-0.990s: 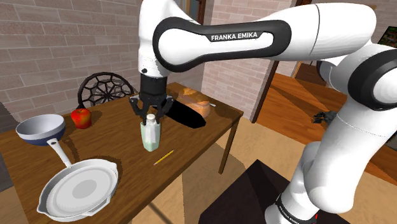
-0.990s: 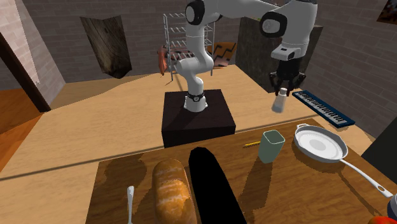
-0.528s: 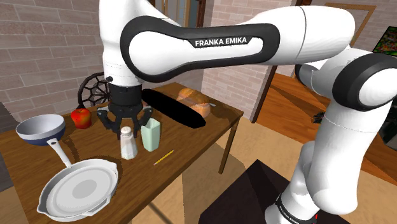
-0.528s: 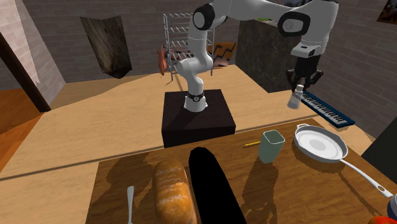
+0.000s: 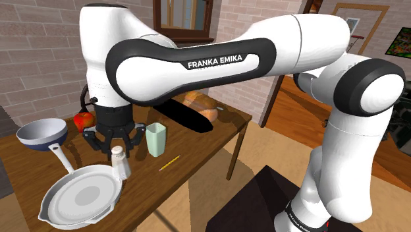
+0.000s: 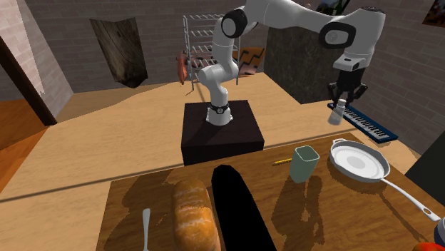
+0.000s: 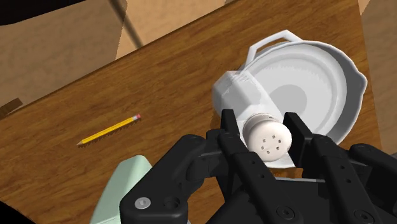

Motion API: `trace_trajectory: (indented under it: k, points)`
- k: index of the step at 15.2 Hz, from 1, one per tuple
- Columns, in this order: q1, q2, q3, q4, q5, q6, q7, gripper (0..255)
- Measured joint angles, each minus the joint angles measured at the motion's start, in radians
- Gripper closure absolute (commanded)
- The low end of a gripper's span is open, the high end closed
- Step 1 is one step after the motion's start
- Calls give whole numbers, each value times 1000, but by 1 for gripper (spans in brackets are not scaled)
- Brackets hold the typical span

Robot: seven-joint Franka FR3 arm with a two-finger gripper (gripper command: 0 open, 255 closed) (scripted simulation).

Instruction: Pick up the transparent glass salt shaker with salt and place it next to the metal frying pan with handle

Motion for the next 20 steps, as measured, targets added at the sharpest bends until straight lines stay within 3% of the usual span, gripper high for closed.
trace_trajectory:
  k: [20]
  points:
    - [2,55,-10,-198,-28,248,17,255]
